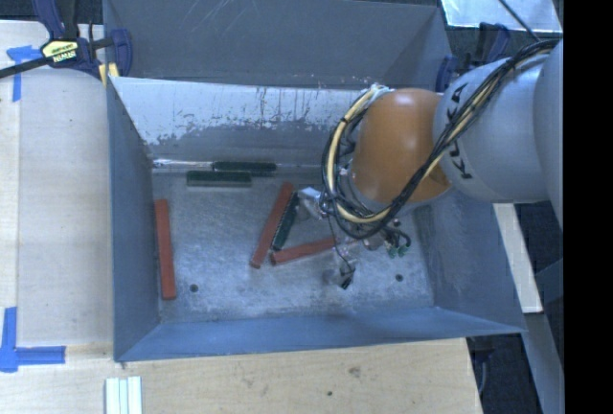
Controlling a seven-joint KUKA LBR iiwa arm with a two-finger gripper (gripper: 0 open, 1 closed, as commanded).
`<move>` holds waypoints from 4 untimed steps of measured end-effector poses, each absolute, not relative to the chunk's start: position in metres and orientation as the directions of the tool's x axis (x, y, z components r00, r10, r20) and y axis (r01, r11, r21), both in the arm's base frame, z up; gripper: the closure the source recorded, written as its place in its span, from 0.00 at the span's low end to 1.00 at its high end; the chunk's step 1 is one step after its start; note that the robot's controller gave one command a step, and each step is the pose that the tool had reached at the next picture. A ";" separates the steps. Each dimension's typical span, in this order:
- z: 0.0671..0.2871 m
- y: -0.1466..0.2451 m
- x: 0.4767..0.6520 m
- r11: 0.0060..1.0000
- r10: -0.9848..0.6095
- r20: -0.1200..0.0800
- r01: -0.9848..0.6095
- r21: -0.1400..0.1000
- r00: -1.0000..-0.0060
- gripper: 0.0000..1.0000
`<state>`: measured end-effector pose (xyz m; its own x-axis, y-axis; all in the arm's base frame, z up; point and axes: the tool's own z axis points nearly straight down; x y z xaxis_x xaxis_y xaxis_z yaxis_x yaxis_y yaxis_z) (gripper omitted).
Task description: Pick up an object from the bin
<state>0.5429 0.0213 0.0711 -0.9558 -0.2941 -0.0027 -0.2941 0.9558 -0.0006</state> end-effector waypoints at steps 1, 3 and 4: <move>0.072 0.021 0.544 0.955 -0.296 -0.005 -0.296 -0.002 -0.955 0.00; 0.090 0.021 0.546 0.955 -0.298 -0.006 -0.298 -0.002 -0.955 1.00; 0.159 0.021 0.548 0.955 -0.297 -0.010 -0.297 -0.003 -0.955 1.00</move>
Offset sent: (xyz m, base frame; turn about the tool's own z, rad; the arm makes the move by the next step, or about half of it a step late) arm 0.0000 0.0000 0.0000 0.0000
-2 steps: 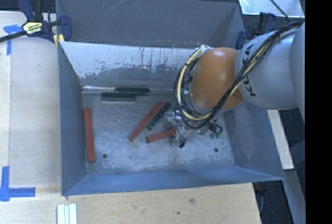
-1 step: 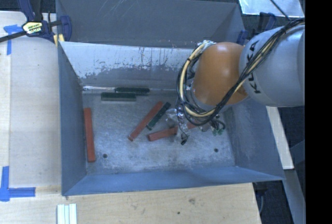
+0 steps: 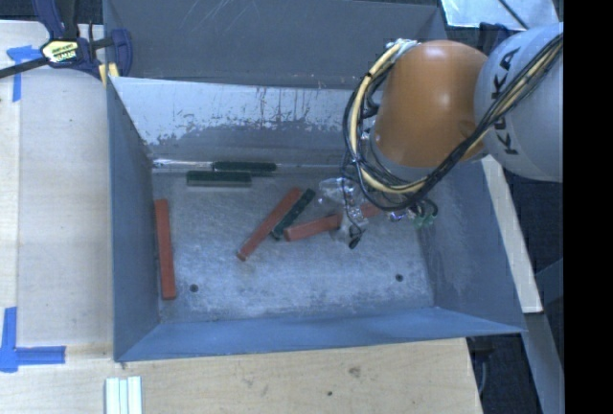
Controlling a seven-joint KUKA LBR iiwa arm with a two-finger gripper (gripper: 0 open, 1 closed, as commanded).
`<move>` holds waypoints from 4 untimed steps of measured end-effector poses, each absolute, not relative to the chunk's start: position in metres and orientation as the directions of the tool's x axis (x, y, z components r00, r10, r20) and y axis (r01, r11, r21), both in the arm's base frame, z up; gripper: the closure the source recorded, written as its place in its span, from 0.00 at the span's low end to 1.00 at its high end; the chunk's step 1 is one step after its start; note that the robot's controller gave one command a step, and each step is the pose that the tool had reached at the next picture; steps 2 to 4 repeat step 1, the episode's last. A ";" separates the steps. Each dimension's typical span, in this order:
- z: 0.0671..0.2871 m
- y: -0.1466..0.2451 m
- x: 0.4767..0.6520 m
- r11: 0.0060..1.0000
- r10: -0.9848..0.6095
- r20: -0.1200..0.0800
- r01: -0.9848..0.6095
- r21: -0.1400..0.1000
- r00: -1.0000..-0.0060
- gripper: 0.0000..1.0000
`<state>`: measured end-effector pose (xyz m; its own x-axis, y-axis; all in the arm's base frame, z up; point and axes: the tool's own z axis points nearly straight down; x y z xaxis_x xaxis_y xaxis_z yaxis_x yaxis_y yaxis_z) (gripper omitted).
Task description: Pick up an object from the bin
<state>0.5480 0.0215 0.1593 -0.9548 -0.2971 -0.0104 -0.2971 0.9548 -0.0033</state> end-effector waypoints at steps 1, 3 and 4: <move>0.193 0.021 0.550 0.955 -0.296 -0.008 -0.296 -0.002 -0.955 1.00; 0.193 0.021 0.550 0.955 -0.296 -0.008 -0.296 -0.002 -0.955 1.00; 0.193 0.021 0.550 0.955 -0.296 -0.008 -0.296 -0.002 -0.955 1.00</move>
Offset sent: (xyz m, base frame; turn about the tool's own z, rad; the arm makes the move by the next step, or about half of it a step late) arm 0.0001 -0.0001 0.0306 0.0000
